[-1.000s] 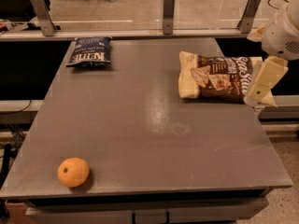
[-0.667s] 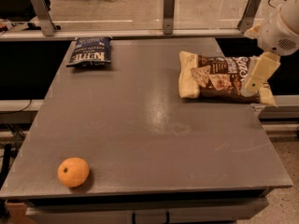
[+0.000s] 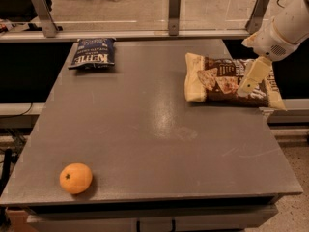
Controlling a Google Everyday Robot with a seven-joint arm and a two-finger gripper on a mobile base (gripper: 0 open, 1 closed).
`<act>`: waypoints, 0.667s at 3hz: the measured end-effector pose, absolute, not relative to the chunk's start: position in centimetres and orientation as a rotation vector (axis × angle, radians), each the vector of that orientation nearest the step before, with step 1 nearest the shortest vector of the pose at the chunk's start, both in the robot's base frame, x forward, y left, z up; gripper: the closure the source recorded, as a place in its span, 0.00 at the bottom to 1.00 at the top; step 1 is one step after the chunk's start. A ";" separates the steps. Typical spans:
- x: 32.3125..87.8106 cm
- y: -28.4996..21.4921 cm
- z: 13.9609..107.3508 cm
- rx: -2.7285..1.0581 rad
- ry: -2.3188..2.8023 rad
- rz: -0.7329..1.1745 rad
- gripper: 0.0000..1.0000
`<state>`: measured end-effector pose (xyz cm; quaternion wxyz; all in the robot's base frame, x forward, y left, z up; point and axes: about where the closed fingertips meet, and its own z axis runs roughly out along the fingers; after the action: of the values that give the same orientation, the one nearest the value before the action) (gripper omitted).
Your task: Move brown chip bag near blue chip bag
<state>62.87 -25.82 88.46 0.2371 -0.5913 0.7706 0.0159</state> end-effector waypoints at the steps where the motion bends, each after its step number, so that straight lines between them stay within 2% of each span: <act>1: 63.9 -25.5 86.2 -1.607 2.149 0.110 0.00; 2: 64.4 -25.0 84.7 -1.591 2.181 0.174 0.18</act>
Offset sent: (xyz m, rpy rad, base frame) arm 0.0212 0.0104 -0.0475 0.0859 0.1434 -0.0420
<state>64.45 -25.01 84.74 0.2163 -0.5743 0.7871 0.0628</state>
